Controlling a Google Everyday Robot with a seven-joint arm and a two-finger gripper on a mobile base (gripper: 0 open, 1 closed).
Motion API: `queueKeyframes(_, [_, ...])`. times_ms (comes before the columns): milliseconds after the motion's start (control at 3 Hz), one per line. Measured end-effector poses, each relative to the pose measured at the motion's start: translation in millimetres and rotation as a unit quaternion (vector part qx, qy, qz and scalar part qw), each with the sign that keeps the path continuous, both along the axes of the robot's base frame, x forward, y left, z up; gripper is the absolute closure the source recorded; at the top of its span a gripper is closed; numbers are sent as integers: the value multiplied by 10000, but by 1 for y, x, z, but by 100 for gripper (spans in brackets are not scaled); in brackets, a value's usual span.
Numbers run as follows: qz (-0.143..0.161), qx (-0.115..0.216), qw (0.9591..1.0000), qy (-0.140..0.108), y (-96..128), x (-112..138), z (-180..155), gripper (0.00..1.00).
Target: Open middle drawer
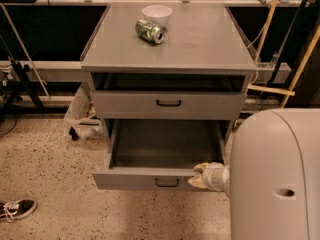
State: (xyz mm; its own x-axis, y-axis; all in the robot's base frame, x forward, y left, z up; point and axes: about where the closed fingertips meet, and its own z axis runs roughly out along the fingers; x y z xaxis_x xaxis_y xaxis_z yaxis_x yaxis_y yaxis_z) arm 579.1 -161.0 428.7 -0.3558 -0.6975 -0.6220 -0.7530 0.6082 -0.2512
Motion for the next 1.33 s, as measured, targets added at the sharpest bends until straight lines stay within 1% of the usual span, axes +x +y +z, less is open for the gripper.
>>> queueKeyframes(333, [0,0,10000,0,0,0,0,100])
queueKeyframes(667, [126,236,9996,-101,0,-26,-6,100])
queueKeyframes(1333, [123,245,9996,-92,3,-27,1,100])
